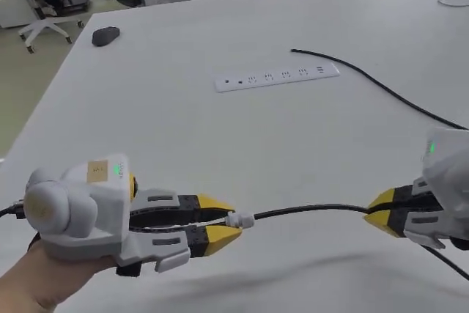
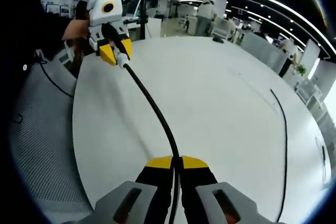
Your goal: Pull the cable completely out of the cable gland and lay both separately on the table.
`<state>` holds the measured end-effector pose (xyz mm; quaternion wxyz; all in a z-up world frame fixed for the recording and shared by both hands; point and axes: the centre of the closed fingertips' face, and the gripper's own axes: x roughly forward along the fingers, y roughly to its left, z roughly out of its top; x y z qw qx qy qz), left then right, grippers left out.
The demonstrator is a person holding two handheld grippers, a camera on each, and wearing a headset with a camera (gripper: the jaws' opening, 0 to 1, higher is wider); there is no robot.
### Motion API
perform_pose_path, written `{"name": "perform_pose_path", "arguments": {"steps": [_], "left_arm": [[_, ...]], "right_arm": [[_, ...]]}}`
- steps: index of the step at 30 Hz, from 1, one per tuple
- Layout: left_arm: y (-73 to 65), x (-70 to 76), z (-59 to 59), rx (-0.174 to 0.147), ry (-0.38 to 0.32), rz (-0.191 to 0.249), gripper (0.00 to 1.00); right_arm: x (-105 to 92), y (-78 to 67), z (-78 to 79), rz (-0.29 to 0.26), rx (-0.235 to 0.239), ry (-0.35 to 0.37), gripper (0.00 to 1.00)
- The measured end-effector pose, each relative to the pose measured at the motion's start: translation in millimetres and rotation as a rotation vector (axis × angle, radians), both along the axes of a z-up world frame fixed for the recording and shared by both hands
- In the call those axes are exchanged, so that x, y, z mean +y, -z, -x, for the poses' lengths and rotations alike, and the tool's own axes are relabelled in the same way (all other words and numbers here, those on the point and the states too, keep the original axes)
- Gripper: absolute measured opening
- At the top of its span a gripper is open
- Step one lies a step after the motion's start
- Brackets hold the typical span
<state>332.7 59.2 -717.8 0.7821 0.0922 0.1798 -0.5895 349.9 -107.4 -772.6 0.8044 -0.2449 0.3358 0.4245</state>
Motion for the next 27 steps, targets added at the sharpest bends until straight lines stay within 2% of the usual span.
{"name": "perform_pose_path", "arguments": {"steps": [4,8,10,11,13,17,20,21,22,23,24,25,27], "left_arm": [[1.7,4.1,0.3,0.007,-0.008,-0.004,0.15],[2.7,4.5,1.1,0.011,-0.010,-0.006,0.15],[3.5,4.2,1.9,0.013,-0.009,-0.010,0.15],[3.6,4.1,2.0,0.014,-0.008,-0.010,0.15],[3.7,3.8,1.5,0.023,-0.014,-0.005,0.15],[1.9,6.3,-0.1,0.022,-0.024,-0.002,0.15],[1.5,9.0,-1.6,0.020,-0.029,-0.005,0.15],[1.5,9.2,-1.6,0.020,-0.030,-0.005,0.15],[1.8,9.3,-1.6,0.019,-0.029,-0.007,0.15],[2.3,9.3,-1.2,0.019,-0.028,-0.009,0.15],[2.8,8.9,-0.8,0.020,-0.025,-0.010,0.15],[3.0,8.4,-0.7,0.021,-0.025,-0.010,0.15],[2.4,6.9,-1.5,0.019,-0.028,-0.006,0.15]], "right_arm": [[-9.6,5.7,1.0,0.008,0.010,0.021,0.00],[-10.5,13.1,2.6,0.033,0.019,0.018,0.00],[-10.3,19.4,5.2,0.046,0.052,0.015,0.00],[-10.9,24.5,9.0,0.061,0.089,0.011,0.00],[-11.0,27.1,5.6,0.067,0.099,0.027,0.01],[-13.0,28.7,3.6,0.102,0.116,0.020,0.12],[-7.4,25.1,7.4,0.102,0.126,-0.006,0.23],[-2.7,21.3,7.9,0.086,0.125,-0.012,0.29],[14.5,10.6,8.6,0.011,0.111,-0.038,0.33],[29.0,1.1,12.9,-0.052,0.118,-0.071,0.36],[46.1,-12.5,15.3,-0.130,0.126,-0.078,0.35],[56.7,-21.1,15.7,-0.170,0.120,-0.092,0.34],[74.4,-35.0,14.3,-0.210,0.085,-0.140,0.31]]}}
